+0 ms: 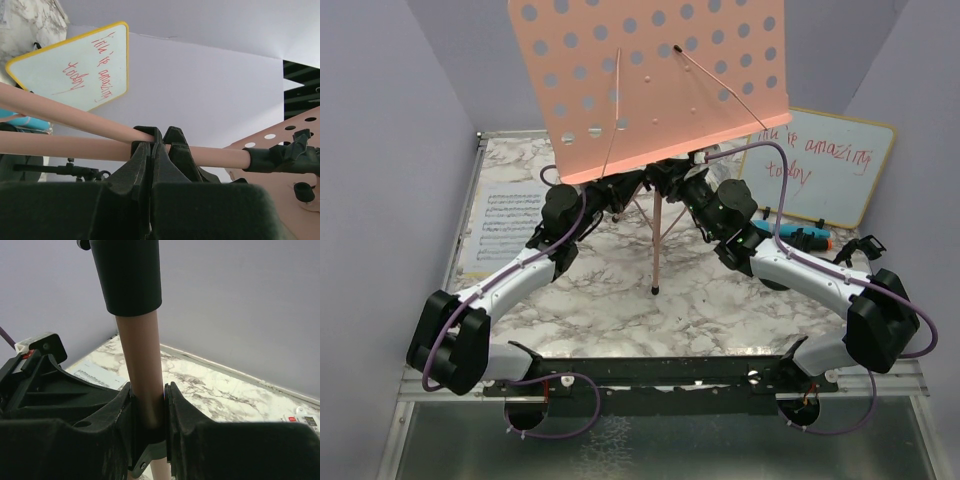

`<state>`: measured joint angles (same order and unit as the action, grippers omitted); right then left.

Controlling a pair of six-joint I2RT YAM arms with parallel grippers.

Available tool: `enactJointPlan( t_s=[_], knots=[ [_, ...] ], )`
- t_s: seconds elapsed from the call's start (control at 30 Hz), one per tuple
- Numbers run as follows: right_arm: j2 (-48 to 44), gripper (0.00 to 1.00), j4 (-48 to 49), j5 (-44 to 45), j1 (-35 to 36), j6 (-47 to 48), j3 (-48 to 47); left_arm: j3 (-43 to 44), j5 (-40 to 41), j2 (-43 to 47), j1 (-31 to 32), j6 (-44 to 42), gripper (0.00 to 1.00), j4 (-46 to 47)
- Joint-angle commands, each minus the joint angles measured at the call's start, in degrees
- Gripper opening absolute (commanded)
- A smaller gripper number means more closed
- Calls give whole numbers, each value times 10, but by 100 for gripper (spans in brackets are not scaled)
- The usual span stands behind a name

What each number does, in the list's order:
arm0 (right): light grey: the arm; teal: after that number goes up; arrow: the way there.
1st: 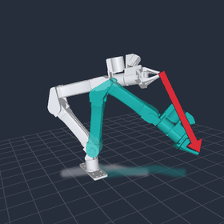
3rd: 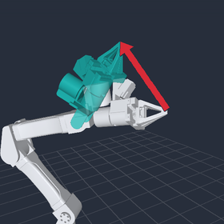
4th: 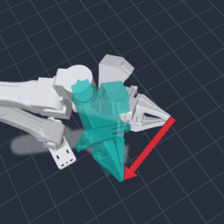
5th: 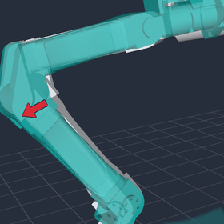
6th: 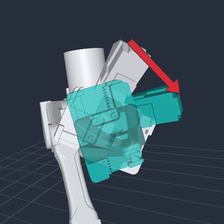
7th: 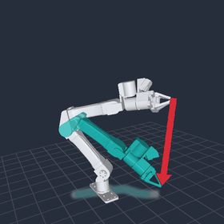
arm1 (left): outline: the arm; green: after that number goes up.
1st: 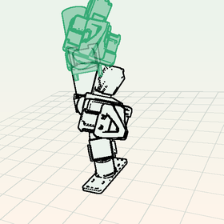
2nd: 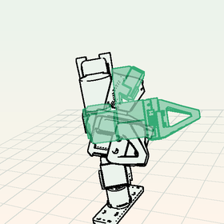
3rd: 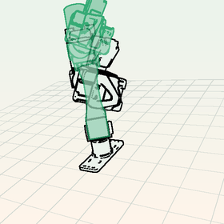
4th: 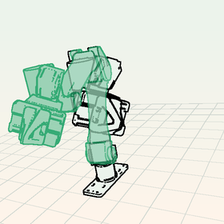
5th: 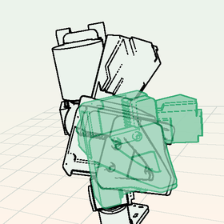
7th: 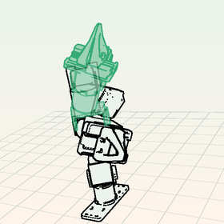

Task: Pack up the instrument practice props
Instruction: Unscrew the knob on the music stand.

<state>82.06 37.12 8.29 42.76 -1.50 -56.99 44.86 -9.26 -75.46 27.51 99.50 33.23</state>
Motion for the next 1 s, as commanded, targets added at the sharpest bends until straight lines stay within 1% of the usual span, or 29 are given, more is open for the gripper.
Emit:
enactJointPlan(
  t_s=[0.0,0.07,0.1,0.17,0.2,0.3,0.4,0.5,0.53,0.57,0.6,0.63,0.67,0.8,0.83,0.9,0.97],
  knots=[
    [8,0,-82,60,-15,-31,7,-38,1,4,4,11,0,-45],
    [9,0,-83,59,-15,-30,6,-36,8,1,4,-26,2,-48],
    [8,0,-83,59,-15,-29,7,-34,15,4,4,-47,9,-50],
    [8,0,-84,57,-15,-27,6,-25,30,11,2,-99,29,-62],
    [7,0,-85,55,-15,-25,6,-18,34,16,1,-128,37,-71],
    [4,0,-84,53,-15,-21,8,-1,52,40,-5,-221,51,-106],
    [1,0,-82,58,-15,-14,9,-4,87,74,-9,-314,62,-116],
    [1,0,-76,55,-15,-3,12,-6,115,108,-10,-455,71,-119],
    [1,0,-76,54,-15,0,13,-8,117,119,-10,-506,76,-119],
    [1,0,-75,52,-15,2,13,-9,117,129,-10,-575,80,-118],
    [1,0,-73,50,-15,5,15,-12,113,138,-10,-611,84,-118],
    [1,0,-69,46,-15,7,16,-16,107,148,-10,-683,86,-117],
    [0,0,-66,44,-15,10,18,-21,97,156,-10,-733,89,-114],
    [-1,0,-59,31,-15,11,22,-59,0,194,-10,-957,91,-112],
    [-2,0,-59,28,-15,11,23,-70,-21,203,-10,-999,92,-111],
    [-3,0,-58,21,-15,25,26,-92,-57,221,-10,-1079,98,-109],
    [-4,0,-57,18,-15,30,27,-102,-59,232,-10,-1126,99,-102]
  ],
)
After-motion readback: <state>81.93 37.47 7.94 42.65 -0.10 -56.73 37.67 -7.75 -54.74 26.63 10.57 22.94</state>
